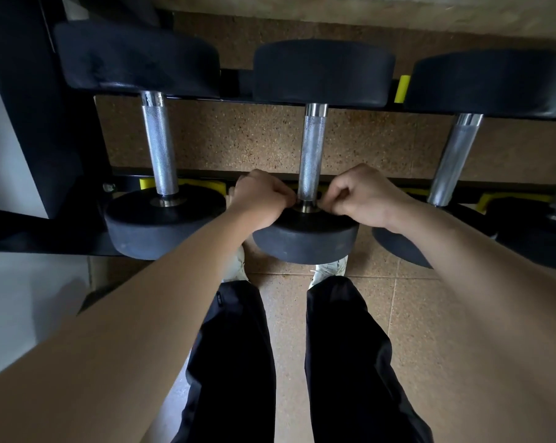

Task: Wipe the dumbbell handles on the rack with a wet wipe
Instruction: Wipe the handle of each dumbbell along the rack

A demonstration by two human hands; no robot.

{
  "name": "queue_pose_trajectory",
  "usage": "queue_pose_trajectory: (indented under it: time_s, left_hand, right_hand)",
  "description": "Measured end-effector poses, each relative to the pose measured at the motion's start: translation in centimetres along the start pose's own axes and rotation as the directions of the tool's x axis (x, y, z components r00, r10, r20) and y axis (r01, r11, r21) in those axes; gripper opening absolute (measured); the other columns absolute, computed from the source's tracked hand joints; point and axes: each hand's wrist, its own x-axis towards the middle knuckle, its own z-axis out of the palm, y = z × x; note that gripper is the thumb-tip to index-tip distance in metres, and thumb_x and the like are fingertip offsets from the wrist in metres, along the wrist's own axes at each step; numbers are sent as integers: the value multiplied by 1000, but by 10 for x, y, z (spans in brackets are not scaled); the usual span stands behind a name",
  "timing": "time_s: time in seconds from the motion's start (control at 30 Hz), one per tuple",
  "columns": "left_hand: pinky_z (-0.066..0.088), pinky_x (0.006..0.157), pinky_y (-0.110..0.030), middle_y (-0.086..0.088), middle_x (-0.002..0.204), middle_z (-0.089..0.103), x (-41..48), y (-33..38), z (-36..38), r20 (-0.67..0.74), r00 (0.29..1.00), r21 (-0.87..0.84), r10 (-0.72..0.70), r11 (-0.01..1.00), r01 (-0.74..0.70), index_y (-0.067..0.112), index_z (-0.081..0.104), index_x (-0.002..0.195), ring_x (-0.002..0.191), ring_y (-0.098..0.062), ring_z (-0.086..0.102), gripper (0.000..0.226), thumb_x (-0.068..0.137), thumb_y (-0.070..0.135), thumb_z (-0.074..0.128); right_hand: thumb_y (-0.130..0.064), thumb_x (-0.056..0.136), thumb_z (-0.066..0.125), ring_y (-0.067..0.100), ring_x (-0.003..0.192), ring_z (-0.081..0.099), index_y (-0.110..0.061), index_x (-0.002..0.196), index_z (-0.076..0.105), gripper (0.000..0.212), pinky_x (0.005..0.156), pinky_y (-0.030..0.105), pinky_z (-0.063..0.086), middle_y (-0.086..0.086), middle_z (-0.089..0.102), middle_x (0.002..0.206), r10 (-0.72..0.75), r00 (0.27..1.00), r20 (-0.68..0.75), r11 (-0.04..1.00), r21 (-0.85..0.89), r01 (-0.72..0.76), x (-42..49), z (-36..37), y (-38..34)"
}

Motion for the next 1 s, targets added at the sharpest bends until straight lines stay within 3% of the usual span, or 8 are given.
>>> queue_pose_trajectory:
  time_s: [0.13, 0.27, 0.4, 0.53, 0.63, 0.73, 0.87, 1.0]
  left_hand:
    - [48, 103, -44, 3, 100, 74, 4, 0, -4, 10, 1000, 129, -15, 992, 13, 33, 79, 91, 107, -23, 65, 13, 84, 42, 76]
    - [49, 102, -48, 8, 92, 75, -1, -5, -16, 89, 994, 67, 68, 995, -74, 43, 80, 74, 102, -21, 67, 7, 78, 40, 84]
    - [52, 76, -21, 13, 81, 72, -11, -11, -15, 26, 991, -95, 134, 987, -131, 34, 82, 83, 87, -11, 69, 9, 84, 25, 81]
    - [53, 87, -18, 10, 94, 79, -29, -14, -20, 45, 960, -291, 278, 922, -253, 22, 81, 105, 92, -3, 72, 28, 87, 2, 70]
    - [55, 85, -21, 3, 96, 79, -44, -13, -29, 24, 945, -422, 325, 861, -285, 19, 78, 107, 94, -8, 73, 35, 89, -7, 62]
    - [60, 86, -32, -9, 94, 79, -59, -16, -43, 26, 968, -623, 248, 762, -179, 12, 75, 106, 89, -19, 74, 24, 91, -4, 68]
    - [63, 85, -40, -14, 97, 79, -68, -29, -63, 47, 979, -679, 200, 725, -115, 15, 74, 106, 92, -36, 75, 20, 86, 16, 78]
    - [65, 75, -36, -13, 89, 79, -71, -39, -79, -30, 987, -691, 155, 711, -132, 9, 76, 101, 84, -29, 78, 13, 88, 11, 76]
  right_hand:
    - [-4, 84, 76, 12, 87, 70, -15, 88, 79, 12, 82, 25, 54, -1, 76, 90, -63, 997, -44, 997, -45, 61, -2, 7, -5]
    - [-4, 84, 73, 13, 87, 69, -17, 83, 79, 14, 79, 22, 49, -2, 75, 89, -37, 996, -83, 997, -73, 30, 6, 13, -5]
    - [-8, 86, 77, 6, 84, 69, -15, 91, 80, 9, 78, 19, 53, -6, 75, 89, -84, 996, -2, 996, -26, 84, -11, 7, -13]
    - [-11, 88, 77, -12, 77, 66, -15, 95, 80, 8, 73, 4, 46, -13, 75, 88, -178, 983, -47, 970, 159, 183, -36, 15, -35]
    - [-10, 88, 77, 7, 78, 72, -12, 95, 77, 8, 70, 17, 55, 1, 78, 86, -94, 981, -169, 876, 454, 163, -41, 24, -46]
    - [2, 87, 75, 22, 70, 70, 1, 97, 72, 11, 63, 23, 57, 24, 74, 86, 28, 972, -232, 674, 723, 153, -39, 34, -61]
    - [4, 87, 74, 17, 68, 72, 0, 94, 70, 9, 64, 21, 56, 13, 74, 76, 55, 963, -262, 596, 783, 179, -31, 46, -84]
    - [-1, 87, 76, 26, 84, 74, -4, 92, 74, 7, 73, 28, 58, 16, 76, 91, 3, 960, -280, 611, 760, 219, -20, 59, -106]
